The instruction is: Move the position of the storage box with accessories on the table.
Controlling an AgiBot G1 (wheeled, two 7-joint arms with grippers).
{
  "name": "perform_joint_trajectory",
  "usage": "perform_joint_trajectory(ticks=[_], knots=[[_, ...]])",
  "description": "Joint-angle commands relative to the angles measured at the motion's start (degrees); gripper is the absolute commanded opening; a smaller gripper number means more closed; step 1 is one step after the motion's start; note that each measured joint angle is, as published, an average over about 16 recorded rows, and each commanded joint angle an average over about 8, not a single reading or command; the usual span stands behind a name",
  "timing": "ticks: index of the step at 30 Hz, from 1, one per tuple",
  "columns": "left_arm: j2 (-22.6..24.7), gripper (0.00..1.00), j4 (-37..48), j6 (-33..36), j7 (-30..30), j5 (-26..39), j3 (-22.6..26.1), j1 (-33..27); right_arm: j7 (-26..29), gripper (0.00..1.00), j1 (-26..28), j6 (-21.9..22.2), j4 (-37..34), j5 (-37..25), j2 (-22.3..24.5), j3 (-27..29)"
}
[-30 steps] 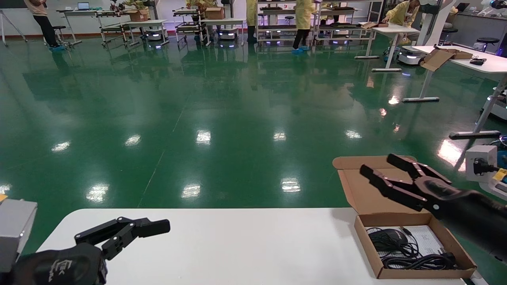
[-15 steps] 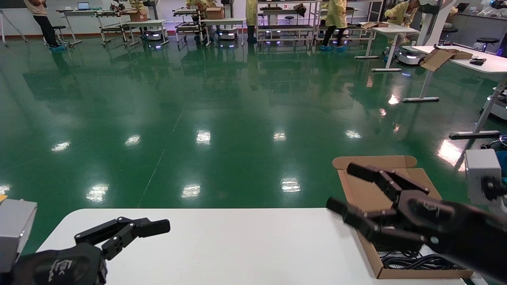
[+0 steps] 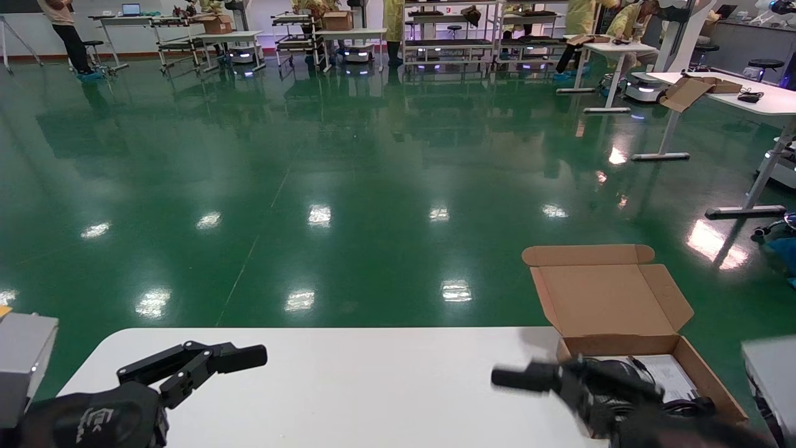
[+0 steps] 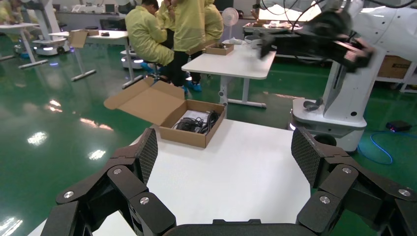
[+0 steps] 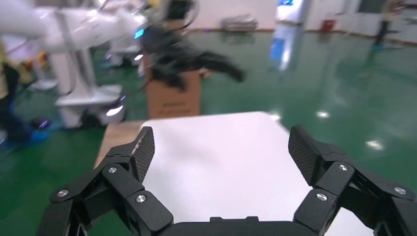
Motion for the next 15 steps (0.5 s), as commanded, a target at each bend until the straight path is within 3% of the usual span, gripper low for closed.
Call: perform_joint_trajectory(ticks=[1,7,15], knots=[[0.00,1.00,0.00,0.00,0.00,0.00,0.00,0.00,1.11,1.00,-0.64,-1.57,2.34,-1.22,0.51,1.20],[-0.01,1.00,0.01,-0.02,0.00,0.00,0.00,0.01,2.24,1.00,-1.51,-3.78,5.38,-2.90,1.21,2.83],[-0.01,1.00,0.01,-0.02,0.00,0.00,0.00,0.01,1.92,1.00,-1.36,-3.21,4.62,-2.60,1.07,2.47]])
